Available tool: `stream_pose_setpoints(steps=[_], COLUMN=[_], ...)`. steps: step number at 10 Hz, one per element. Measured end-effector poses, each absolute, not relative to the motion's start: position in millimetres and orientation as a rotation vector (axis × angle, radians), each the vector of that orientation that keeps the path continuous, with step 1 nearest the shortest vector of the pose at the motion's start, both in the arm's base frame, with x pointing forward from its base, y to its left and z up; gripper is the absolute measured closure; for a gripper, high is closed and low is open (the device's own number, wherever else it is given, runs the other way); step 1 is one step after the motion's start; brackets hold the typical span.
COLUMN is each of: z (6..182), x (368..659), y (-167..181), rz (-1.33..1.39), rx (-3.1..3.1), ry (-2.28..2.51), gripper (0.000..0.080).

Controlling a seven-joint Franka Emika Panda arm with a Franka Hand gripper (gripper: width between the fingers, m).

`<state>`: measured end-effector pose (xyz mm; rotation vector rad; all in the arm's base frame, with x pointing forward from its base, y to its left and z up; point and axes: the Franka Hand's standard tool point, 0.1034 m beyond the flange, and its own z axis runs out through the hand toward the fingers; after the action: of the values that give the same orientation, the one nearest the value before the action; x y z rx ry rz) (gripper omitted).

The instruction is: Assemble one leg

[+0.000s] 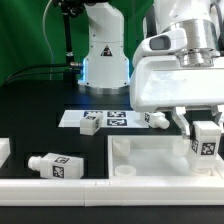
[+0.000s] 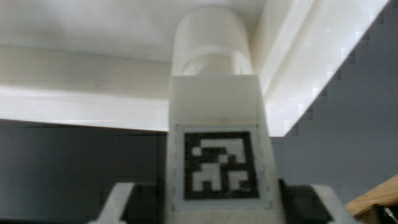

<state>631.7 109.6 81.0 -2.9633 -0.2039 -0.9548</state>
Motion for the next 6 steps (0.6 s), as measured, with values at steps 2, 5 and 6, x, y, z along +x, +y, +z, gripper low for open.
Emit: stream_pose_setpoints(steps=[2, 5, 6], z=[81.0, 81.0, 80.9], x=[631.7, 631.7, 631.7], y=[109.6, 109.6, 109.6], rz=[-0.955, -0.955, -0.955], rx=[-2.963, -2.963, -2.963], ry=[-0.204, -0.204, -0.204], gripper=[0.0203, 0.0153, 0.0153])
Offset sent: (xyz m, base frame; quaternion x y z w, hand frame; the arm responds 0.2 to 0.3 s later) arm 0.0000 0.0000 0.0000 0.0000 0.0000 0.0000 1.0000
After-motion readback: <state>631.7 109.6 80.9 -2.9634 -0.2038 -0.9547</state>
